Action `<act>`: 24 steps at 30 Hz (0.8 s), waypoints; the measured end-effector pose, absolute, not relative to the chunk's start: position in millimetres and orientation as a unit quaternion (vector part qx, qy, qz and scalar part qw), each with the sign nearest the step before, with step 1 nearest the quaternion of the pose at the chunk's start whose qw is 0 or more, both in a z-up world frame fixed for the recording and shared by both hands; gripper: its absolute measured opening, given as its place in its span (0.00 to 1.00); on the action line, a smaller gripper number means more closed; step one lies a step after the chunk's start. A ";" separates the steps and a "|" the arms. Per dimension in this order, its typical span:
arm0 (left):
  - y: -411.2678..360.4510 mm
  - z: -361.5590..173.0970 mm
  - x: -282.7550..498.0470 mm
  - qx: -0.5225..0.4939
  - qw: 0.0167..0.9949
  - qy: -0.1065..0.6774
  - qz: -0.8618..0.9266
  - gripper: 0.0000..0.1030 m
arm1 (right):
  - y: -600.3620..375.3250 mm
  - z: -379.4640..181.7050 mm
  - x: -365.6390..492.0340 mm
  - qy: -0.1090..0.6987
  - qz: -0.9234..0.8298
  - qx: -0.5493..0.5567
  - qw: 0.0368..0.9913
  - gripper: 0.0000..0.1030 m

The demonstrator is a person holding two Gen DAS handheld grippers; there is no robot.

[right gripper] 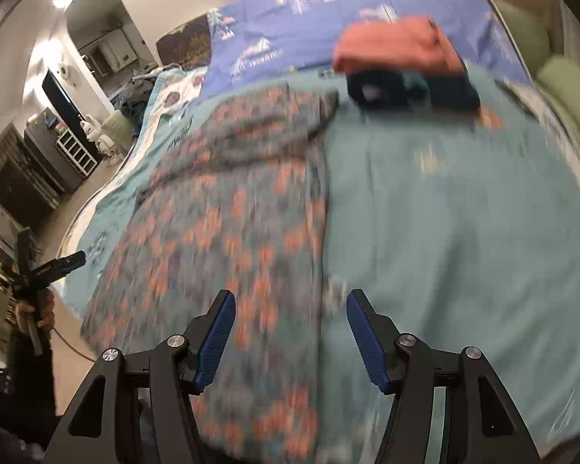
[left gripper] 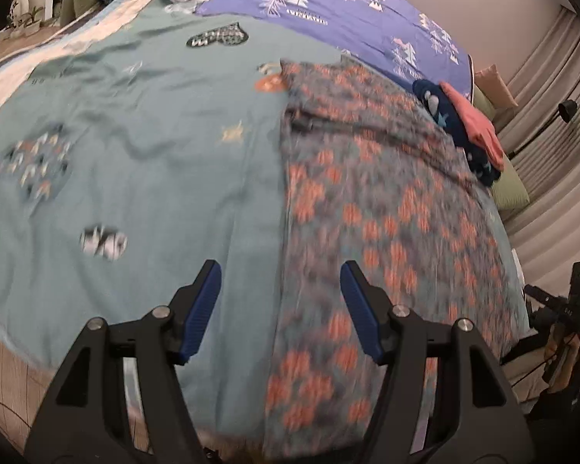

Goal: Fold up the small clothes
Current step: 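Grasp the hem end of the folded shirt strip with both tools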

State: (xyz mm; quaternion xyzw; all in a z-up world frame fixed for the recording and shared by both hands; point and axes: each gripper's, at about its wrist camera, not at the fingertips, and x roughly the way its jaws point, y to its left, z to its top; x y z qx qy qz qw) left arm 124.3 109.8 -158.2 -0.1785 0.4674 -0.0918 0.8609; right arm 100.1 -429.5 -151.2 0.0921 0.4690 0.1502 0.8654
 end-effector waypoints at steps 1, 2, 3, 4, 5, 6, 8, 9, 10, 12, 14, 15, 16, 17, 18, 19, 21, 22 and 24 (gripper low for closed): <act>109.8 -163.2 114.2 -0.184 0.856 0.473 -0.099 0.63 | -431.5 -157.8 89.5 0.475 0.148 0.099 0.862 0.59; 109.9 -167.3 106.5 -0.192 0.850 0.478 -0.108 0.63 | -433.0 -162.1 81.5 0.478 0.148 0.105 0.859 0.59; 110.3 -169.6 100.6 -0.199 0.846 0.480 -0.115 0.63 | -434.1 -167.6 73.7 0.482 0.152 0.113 0.855 0.59; 109.0 -173.1 94.3 -0.207 0.842 0.482 -0.124 0.63 | -434.3 -174.3 63.9 0.486 0.159 0.123 0.850 0.59; 107.8 -177.3 86.8 -0.213 0.838 0.484 -0.133 0.63 | -433.9 -178.0 58.9 0.488 0.164 0.127 0.848 0.59; 106.3 -178.3 83.7 -0.215 0.837 0.485 -0.137 0.63 | -432.8 -183.6 52.6 0.493 0.167 0.132 0.844 0.59; 100.7 -182.1 75.0 -0.213 0.835 0.485 -0.149 0.63 | -429.9 -190.9 46.9 0.498 0.168 0.131 0.840 0.59; 98.0 -183.9 71.5 -0.210 0.835 0.485 -0.153 0.63 | -428.0 -194.6 44.1 0.501 0.171 0.129 0.839 0.59; 94.3 -187.4 68.6 -0.208 0.833 0.489 -0.157 0.63 | -426.2 -198.7 43.5 0.505 0.170 0.126 0.836 0.59; 90.6 -192.4 64.9 -0.212 0.827 0.495 -0.161 0.63 | -425.3 -206.4 43.8 0.514 0.165 0.126 0.833 0.59; 88.8 -195.7 61.5 -0.221 0.831 0.486 -0.155 0.63 | -426.6 -210.6 43.4 0.512 0.168 0.142 0.831 0.59; 88.6 -195.8 60.8 -0.224 0.832 0.484 -0.153 0.63 | -426.4 -210.9 43.6 0.507 0.172 0.150 0.831 0.59; 88.7 -195.6 60.1 -0.229 0.832 0.482 -0.152 0.63 | -425.2 -211.1 43.3 0.504 0.175 0.152 0.832 0.59; 88.7 -195.2 59.7 -0.235 0.830 0.481 -0.155 0.63 | -424.0 -211.4 42.7 0.503 0.176 0.151 0.833 0.58; 89.3 -195.8 58.7 -0.240 0.828 0.480 -0.159 0.63 | -422.5 -212.5 42.3 0.502 0.176 0.149 0.833 0.58; 90.7 -197.2 57.3 -0.253 0.823 0.480 -0.166 0.63 | -421.4 -213.2 42.9 0.503 0.175 0.146 0.834 0.58; 94.8 -200.2 54.1 -0.271 0.820 0.475 -0.166 0.62 | -421.7 -215.2 42.0 0.504 0.175 0.150 0.833 0.58; 97.6 -203.0 52.1 -0.284 0.818 0.473 -0.166 0.57 | -423.3 -215.7 42.7 0.503 0.176 0.156 0.832 0.58; 103.9 -210.2 49.9 -0.304 0.812 0.473 -0.158 0.44 | -426.9 -216.6 43.0 0.500 0.179 0.168 0.831 0.58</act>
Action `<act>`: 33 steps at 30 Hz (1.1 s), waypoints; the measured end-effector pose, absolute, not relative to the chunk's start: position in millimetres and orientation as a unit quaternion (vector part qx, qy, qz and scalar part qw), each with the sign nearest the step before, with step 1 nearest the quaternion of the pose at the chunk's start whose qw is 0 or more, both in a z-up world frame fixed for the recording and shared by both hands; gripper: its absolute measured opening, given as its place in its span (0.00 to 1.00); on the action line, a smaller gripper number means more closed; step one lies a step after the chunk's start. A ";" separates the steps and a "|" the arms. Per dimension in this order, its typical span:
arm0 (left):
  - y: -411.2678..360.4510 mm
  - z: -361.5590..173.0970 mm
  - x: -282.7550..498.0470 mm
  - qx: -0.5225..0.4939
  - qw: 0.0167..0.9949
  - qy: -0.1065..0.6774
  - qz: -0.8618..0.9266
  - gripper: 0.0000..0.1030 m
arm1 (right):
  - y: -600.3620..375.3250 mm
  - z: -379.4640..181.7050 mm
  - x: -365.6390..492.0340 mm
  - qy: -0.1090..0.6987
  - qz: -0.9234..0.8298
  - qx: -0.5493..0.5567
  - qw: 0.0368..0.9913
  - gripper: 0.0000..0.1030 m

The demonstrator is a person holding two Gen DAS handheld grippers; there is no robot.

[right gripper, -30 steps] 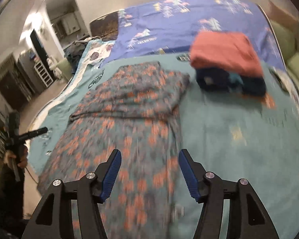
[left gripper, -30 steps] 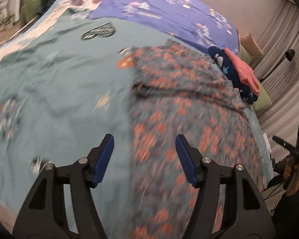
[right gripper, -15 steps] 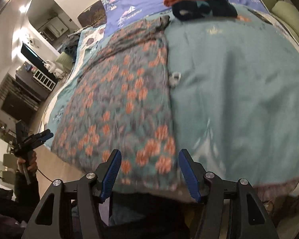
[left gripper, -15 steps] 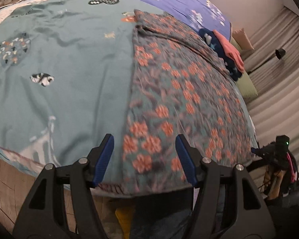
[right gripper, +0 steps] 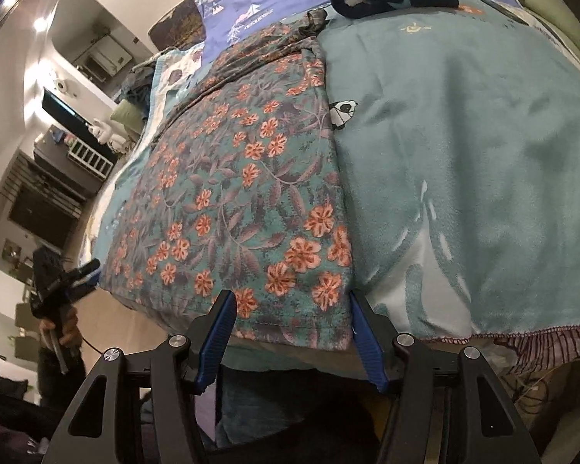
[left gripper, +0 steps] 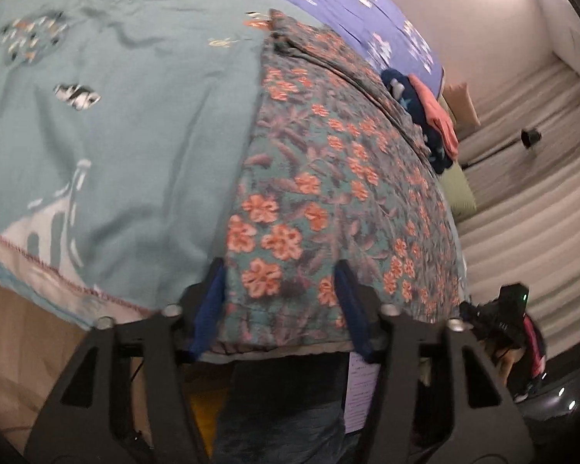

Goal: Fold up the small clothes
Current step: 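Grasp the hem end of the folded shirt strip with both tools, then lift the hem end with both tools and fold it toward the collar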

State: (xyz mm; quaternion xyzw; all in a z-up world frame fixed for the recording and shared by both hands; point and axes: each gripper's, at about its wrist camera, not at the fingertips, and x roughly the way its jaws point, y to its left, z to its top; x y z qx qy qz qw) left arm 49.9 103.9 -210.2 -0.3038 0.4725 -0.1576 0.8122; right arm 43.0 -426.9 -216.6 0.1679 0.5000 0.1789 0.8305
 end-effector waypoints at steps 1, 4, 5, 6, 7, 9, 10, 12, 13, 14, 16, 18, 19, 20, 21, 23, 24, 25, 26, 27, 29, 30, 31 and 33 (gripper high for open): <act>107.3 -214.6 50.0 -0.311 0.809 0.476 -0.150 0.34 | -428.2 -217.4 43.1 0.498 0.180 0.173 0.830 0.58; 105.6 -215.7 49.6 -0.287 0.814 0.487 -0.135 0.16 | -429.3 -218.5 43.0 0.493 0.176 0.174 0.834 0.35; 101.1 -210.8 47.8 -0.268 0.823 0.483 -0.133 0.14 | -428.8 -218.9 43.1 0.494 0.173 0.166 0.836 0.09; 98.4 -207.3 46.6 -0.259 0.828 0.479 -0.132 0.09 | -428.1 -219.3 43.7 0.496 0.172 0.159 0.836 0.08; 95.5 -203.6 45.1 -0.254 0.832 0.476 -0.130 0.07 | -427.6 -219.7 44.2 0.496 0.173 0.157 0.836 0.08; 97.1 -201.3 44.2 -0.262 0.833 0.469 -0.132 0.06 | -428.0 -219.6 43.4 0.493 0.174 0.161 0.837 0.07; 99.4 -200.1 44.0 -0.273 0.831 0.465 -0.137 0.05 | -429.3 -218.8 42.9 0.491 0.175 0.167 0.837 0.07; 106.8 -196.8 44.4 -0.316 0.819 0.453 -0.157 0.05 | -434.0 -215.7 41.6 0.483 0.184 0.188 0.835 0.07; 109.8 -195.1 45.7 -0.332 0.814 0.447 -0.165 0.05 | -436.3 -213.7 41.6 0.479 0.189 0.198 0.834 0.07; 115.6 -191.1 47.3 -0.364 0.804 0.433 -0.181 0.05 | -439.3 -210.3 41.8 0.472 0.195 0.209 0.834 0.07; 119.7 -183.2 51.8 -0.394 0.795 0.415 -0.201 0.05 | -443.7 -200.5 43.6 0.456 0.209 0.228 0.834 0.07; 123.1 -170.6 60.2 -0.409 0.792 0.398 -0.216 0.05 | -445.8 -188.1 46.5 0.440 0.221 0.239 0.837 0.06; 122.2 -167.0 63.4 -0.410 0.792 0.395 -0.221 0.05 | -445.9 -181.4 49.0 0.433 0.227 0.239 0.839 0.06; 121.4 -162.3 68.7 -0.416 0.787 0.392 -0.232 0.05 | -445.4 -174.1 52.6 0.426 0.234 0.238 0.841 0.06; 120.5 -159.5 72.4 -0.425 0.782 0.389 -0.239 0.05 | -444.5 -167.0 57.7 0.420 0.242 0.236 0.842 0.06; 118.3 -154.2 82.3 -0.441 0.770 0.381 -0.259 0.05 | -441.7 -156.0 66.2 0.409 0.247 0.230 0.848 0.06; 116.9 -151.4 86.8 -0.443 0.770 0.379 -0.258 0.05 | -438.8 -151.0 71.1 0.408 0.247 0.221 0.851 0.06; 115.6 -149.8 89.1 -0.442 0.771 0.379 -0.257 0.05 | -436.2 -145.8 76.1 0.405 0.242 0.210 0.857 0.06; 113.7 -147.2 93.3 -0.439 0.772 0.379 -0.258 0.05 | -434.8 -143.1 80.2 0.403 0.247 0.211 0.855 0.05; 114.2 -146.1 93.4 -0.438 0.772 0.380 -0.259 0.05 | -434.0 -141.4 84.5 0.404 0.257 0.217 0.851 0.05; 113.1 -143.7 101.1 -0.443 0.767 0.383 -0.263 0.05 | -431.9 -137.1 92.2 0.405 0.260 0.215 0.850 0.05; 115.6 -142.7 102.8 -0.449 0.765 0.381 -0.262 0.05 | -432.0 -135.1 94.0 0.402 0.256 0.212 0.853 0.05; 117.4 -139.9 106.7 -0.460 0.761 0.375 -0.264 0.05 | -433.1 -131.7 97.0 0.397 0.254 0.211 0.856 0.05; 121.0 -133.7 114.1 -0.475 0.756 0.361 -0.270 0.05 | -433.9 -126.1 105.3 0.390 0.264 0.222 0.854 0.05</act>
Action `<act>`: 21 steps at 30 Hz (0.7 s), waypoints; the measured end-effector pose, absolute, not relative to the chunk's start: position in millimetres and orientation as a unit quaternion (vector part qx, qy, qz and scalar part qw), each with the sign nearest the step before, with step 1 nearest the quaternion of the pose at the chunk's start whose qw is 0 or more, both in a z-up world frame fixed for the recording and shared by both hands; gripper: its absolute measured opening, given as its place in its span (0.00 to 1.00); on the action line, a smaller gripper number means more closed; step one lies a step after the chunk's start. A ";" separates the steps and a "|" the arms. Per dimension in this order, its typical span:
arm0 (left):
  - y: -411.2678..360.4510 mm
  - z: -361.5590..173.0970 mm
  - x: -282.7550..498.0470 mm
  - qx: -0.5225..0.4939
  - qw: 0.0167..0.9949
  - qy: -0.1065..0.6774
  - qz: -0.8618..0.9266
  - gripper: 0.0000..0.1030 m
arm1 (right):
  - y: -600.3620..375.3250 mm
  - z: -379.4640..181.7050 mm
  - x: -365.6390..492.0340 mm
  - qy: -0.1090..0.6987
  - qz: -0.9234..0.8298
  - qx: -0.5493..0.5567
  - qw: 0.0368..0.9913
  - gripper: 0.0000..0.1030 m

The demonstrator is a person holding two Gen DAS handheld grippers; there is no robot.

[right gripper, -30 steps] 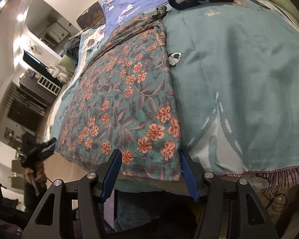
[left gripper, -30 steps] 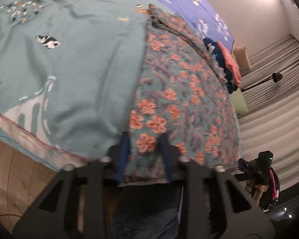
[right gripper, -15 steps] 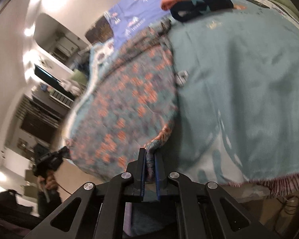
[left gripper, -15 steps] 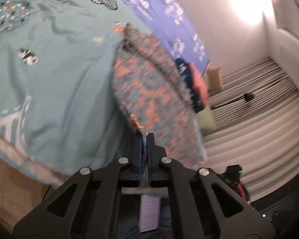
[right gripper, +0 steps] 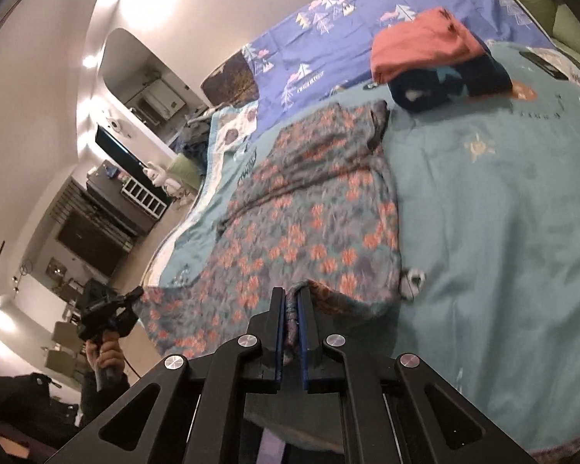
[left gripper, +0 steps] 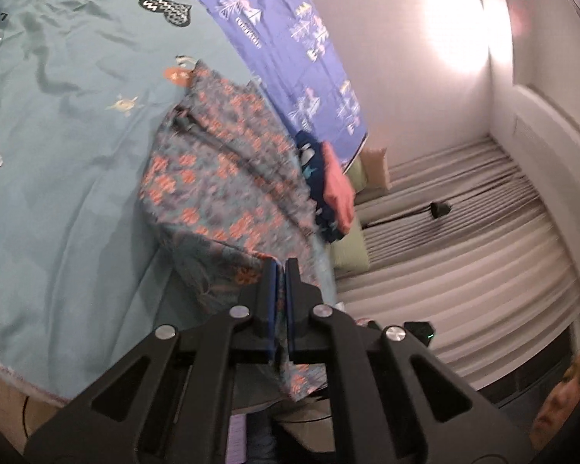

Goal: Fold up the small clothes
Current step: 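Lift the hem end with both tools and fold it toward the collar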

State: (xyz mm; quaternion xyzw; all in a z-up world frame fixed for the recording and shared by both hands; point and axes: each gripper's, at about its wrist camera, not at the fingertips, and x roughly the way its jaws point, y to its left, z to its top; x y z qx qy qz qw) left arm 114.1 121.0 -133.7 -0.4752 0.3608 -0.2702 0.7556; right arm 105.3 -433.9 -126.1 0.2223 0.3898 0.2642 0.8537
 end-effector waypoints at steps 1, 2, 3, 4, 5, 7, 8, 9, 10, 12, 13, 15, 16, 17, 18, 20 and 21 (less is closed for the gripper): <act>122.6 -129.0 119.1 -0.479 0.755 0.354 -0.274 0.05 | -434.6 -123.0 109.6 0.385 0.269 0.228 0.853 0.05; 124.8 -123.5 123.7 -0.482 0.757 0.346 -0.276 0.05 | -434.7 -119.7 114.6 0.381 0.273 0.231 0.853 0.05; 125.3 -117.2 129.0 -0.484 0.760 0.335 -0.276 0.05 | -434.6 -116.3 119.3 0.378 0.275 0.231 0.853 0.05; 126.0 -113.3 132.2 -0.483 0.762 0.329 -0.280 0.05 | -433.2 -112.2 125.5 0.374 0.276 0.230 0.855 0.05; 124.4 -105.7 139.7 -0.480 0.765 0.321 -0.286 0.05 | -430.6 -107.0 132.7 0.371 0.277 0.228 0.857 0.05; 121.4 -94.1 151.4 -0.472 0.773 0.310 -0.290 0.02 | -428.0 -97.7 145.1 0.361 0.282 0.228 0.859 0.05; 119.6 -86.8 159.9 -0.470 0.776 0.302 -0.294 0.02 | -426.9 -91.8 151.6 0.357 0.285 0.228 0.860 0.05; 120.1 -83.7 164.1 -0.472 0.775 0.298 -0.296 0.02 | -426.2 -87.1 157.9 0.351 0.286 0.231 0.861 0.05; 119.7 -79.0 170.7 -0.474 0.774 0.293 -0.300 0.02 | -425.1 -81.1 167.0 0.345 0.292 0.236 0.860 0.05; 119.1 -68.2 184.7 -0.470 0.779 0.283 -0.303 0.02 | -422.2 -69.8 181.9 0.335 0.300 0.239 0.861 0.05; 118.4 -62.2 193.2 -0.464 0.784 0.280 -0.302 0.02 | -420.8 -65.3 189.6 0.331 0.301 0.237 0.862 0.05; 117.6 -60.4 200.3 -0.453 0.788 0.287 -0.302 0.02 | -415.9 -56.1 207.8 0.323 0.301 0.234 0.866 0.04; 115.3 -61.7 202.6 -0.441 0.789 0.301 -0.305 0.02 | -413.7 -54.5 213.1 0.324 0.303 0.233 0.865 0.04; 114.2 -64.4 201.6 -0.434 0.789 0.311 -0.304 0.02 | -411.5 -54.7 218.7 0.327 0.305 0.231 0.864 0.05; 113.3 -68.5 199.0 -0.427 0.790 0.323 -0.300 0.02 | -409.9 -56.8 221.6 0.330 0.305 0.234 0.862 0.04; 112.3 -84.7 189.1 -0.403 0.793 0.363 -0.278 0.04 | -408.8 -62.3 220.1 0.335 0.310 0.234 0.858 0.05; 113.1 -93.6 183.4 -0.395 0.792 0.383 -0.265 0.09 | -409.6 -65.8 218.4 0.337 0.306 0.233 0.859 0.05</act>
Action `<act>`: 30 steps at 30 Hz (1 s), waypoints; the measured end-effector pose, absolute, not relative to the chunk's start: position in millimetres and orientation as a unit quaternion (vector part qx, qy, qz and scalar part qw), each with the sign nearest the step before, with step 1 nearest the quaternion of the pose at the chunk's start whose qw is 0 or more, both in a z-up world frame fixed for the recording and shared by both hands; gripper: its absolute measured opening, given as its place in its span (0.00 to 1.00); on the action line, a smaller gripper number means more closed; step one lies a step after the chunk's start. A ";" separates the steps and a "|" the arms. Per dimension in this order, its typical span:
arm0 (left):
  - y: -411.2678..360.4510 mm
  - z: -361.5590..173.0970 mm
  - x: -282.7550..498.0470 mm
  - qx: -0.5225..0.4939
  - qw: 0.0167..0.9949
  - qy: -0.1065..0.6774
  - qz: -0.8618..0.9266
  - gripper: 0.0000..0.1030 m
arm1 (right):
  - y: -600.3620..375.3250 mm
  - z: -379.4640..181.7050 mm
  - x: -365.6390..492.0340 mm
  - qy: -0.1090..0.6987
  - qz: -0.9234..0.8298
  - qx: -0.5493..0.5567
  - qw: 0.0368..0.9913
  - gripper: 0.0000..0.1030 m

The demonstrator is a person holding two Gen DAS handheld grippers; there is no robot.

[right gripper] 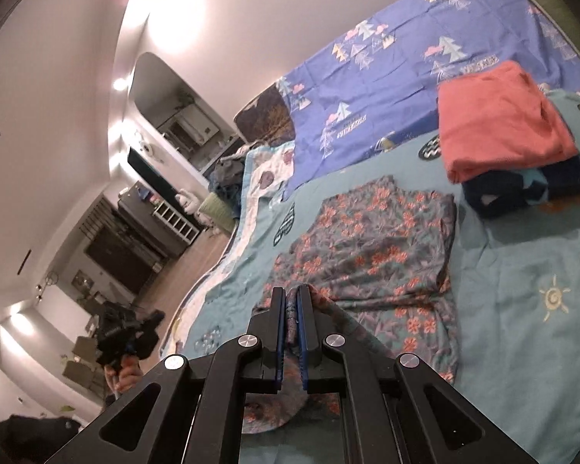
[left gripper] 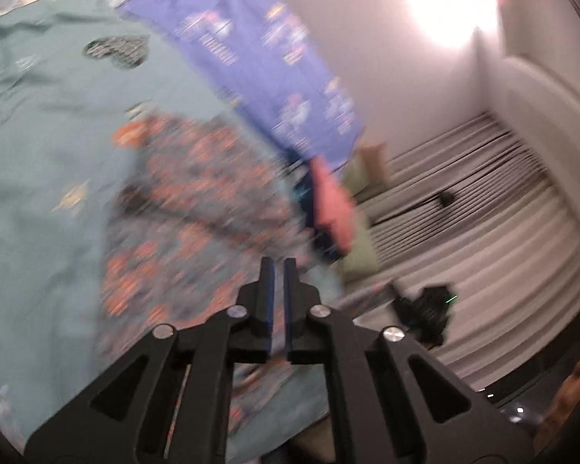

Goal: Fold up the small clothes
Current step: 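Lift the hem end with both tools and fold it toward the collar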

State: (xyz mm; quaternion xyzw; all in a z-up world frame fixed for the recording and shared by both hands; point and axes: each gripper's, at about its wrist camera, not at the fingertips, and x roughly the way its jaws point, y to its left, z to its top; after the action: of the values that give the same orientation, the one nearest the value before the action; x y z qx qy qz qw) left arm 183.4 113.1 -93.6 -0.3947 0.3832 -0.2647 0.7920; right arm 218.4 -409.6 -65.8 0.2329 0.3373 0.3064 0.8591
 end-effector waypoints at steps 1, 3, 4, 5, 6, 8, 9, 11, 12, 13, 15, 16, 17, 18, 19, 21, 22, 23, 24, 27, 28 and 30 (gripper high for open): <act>116.2 -107.4 173.8 -0.388 0.789 0.408 -0.246 0.11 | -411.1 -69.5 216.0 0.341 0.302 0.232 0.860 0.05; 121.0 -127.0 158.1 -0.392 0.779 0.432 -0.229 0.15 | -416.8 -75.9 213.4 0.344 0.297 0.239 0.858 0.05; 124.4 -143.0 144.1 -0.404 0.763 0.454 -0.221 0.22 | -420.2 -79.4 211.2 0.347 0.294 0.242 0.857 0.05; 126.8 -155.4 131.6 -0.413 0.751 0.468 -0.217 0.24 | -422.0 -80.9 209.6 0.348 0.289 0.241 0.859 0.05; 128.0 -162.4 122.6 -0.419 0.744 0.475 -0.215 0.25 | -423.9 -82.7 207.5 0.348 0.285 0.241 0.860 0.05; 128.5 -179.6 99.8 -0.431 0.731 0.487 -0.207 0.25 | -428.1 -85.8 203.6 0.351 0.283 0.246 0.858 0.05; 127.4 -185.0 93.2 -0.438 0.724 0.490 -0.207 0.25 | -429.3 -87.2 202.2 0.352 0.281 0.246 0.858 0.05; 124.4 -197.6 82.5 -0.458 0.706 0.498 -0.208 0.25 | -430.8 -89.7 200.3 0.354 0.277 0.245 0.859 0.05; 123.3 -201.1 78.8 -0.466 0.702 0.497 -0.209 0.26 | -431.9 -91.4 199.0 0.355 0.277 0.250 0.857 0.05; 122.3 -205.9 75.8 -0.476 0.696 0.494 -0.213 0.29 | -432.7 -92.4 198.3 0.356 0.279 0.253 0.855 0.05; 114.8 -212.4 76.8 -0.493 0.680 0.495 -0.221 0.29 | -433.9 -92.7 196.0 0.354 0.279 0.259 0.854 0.05; 110.4 -215.1 77.7 -0.496 0.675 0.498 -0.225 0.29 | -434.1 -92.9 195.5 0.355 0.281 0.261 0.853 0.05; 103.7 -216.4 80.4 -0.492 0.674 0.501 -0.228 0.29 | -433.8 -92.6 195.0 0.355 0.282 0.262 0.852 0.05; 100.3 -216.3 82.1 -0.487 0.677 0.504 -0.227 0.29 | -433.7 -92.4 194.6 0.354 0.281 0.261 0.853 0.05; 96.2 -215.7 86.0 -0.482 0.681 0.505 -0.222 0.21 | -433.5 -92.5 194.7 0.355 0.280 0.259 0.854 0.05; 89.3 -213.2 94.3 -0.482 0.680 0.503 -0.228 0.04 | -433.0 -92.0 194.8 0.356 0.279 0.256 0.855 0.05; 87.4 -209.7 99.0 -0.486 0.680 0.496 -0.234 0.04 | -433.1 -91.7 195.1 0.357 0.278 0.255 0.855 0.05; 86.1 -200.8 104.4 -0.480 0.691 0.486 -0.237 0.04 | -432.7 -91.1 195.3 0.356 0.277 0.254 0.855 0.05; 86.2 -195.7 106.5 -0.474 0.699 0.480 -0.238 0.04 | -432.3 -90.3 196.1 0.356 0.277 0.252 0.856 0.05; 90.3 -163.8 123.2 -0.466 0.726 0.437 -0.255 0.04 | -432.3 -82.3 197.2 0.347 0.279 0.248 0.860 0.05; 92.9 -148.3 132.0 -0.466 0.733 0.419 -0.266 0.04 | -432.1 -78.0 198.8 0.344 0.281 0.246 0.862 0.05; 94.9 -126.7 145.1 -0.460 0.747 0.394 -0.275 0.04 | -431.1 -70.7 202.3 0.338 0.284 0.245 0.863 0.05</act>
State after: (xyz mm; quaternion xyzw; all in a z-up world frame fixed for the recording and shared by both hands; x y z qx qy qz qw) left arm 145.1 94.9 -126.7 -0.4596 0.3943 -0.2747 0.7469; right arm 202.3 -431.1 -70.7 0.2446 0.3385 0.2836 0.8633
